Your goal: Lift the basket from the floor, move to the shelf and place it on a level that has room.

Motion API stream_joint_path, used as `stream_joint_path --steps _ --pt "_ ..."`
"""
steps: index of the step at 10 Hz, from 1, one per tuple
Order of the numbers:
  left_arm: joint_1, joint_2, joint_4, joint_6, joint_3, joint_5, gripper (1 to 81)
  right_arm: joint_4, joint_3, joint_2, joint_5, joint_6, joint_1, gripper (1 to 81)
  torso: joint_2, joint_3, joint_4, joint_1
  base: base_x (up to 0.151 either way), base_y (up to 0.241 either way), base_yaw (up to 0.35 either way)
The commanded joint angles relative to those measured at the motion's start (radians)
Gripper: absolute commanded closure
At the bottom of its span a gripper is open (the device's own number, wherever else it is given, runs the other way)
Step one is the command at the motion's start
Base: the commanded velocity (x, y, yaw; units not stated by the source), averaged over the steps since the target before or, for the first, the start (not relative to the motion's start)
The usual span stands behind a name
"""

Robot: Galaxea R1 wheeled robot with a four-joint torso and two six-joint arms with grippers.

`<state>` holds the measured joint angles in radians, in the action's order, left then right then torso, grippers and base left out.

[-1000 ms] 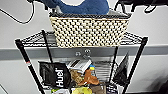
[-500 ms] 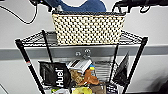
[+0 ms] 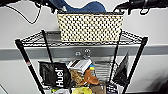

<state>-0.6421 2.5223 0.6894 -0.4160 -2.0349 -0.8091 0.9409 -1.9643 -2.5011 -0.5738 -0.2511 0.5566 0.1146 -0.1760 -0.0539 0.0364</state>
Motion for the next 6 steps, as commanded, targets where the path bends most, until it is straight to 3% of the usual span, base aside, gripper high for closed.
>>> stream_joint_path --steps 1,5,6 --pt "-0.141 0.076 -0.016 0.054 -0.091 0.022 81.1 0.012 -0.044 -0.041 0.012 0.041 0.134 81.1 0.000 0.000 0.000 0.000 0.000 0.000 0.000" --pt "-0.142 0.063 -0.002 0.054 -0.053 0.024 81.1 0.013 -0.050 -0.046 0.008 0.047 0.130 81.1 0.000 0.000 0.000 0.000 0.000 0.000 0.000" --pt "-0.149 0.050 -0.001 0.054 -0.030 0.028 81.1 0.013 -0.045 -0.043 0.008 0.047 0.128 1.0 0.000 0.000 0.000 0.000 0.000 0.000 0.000"
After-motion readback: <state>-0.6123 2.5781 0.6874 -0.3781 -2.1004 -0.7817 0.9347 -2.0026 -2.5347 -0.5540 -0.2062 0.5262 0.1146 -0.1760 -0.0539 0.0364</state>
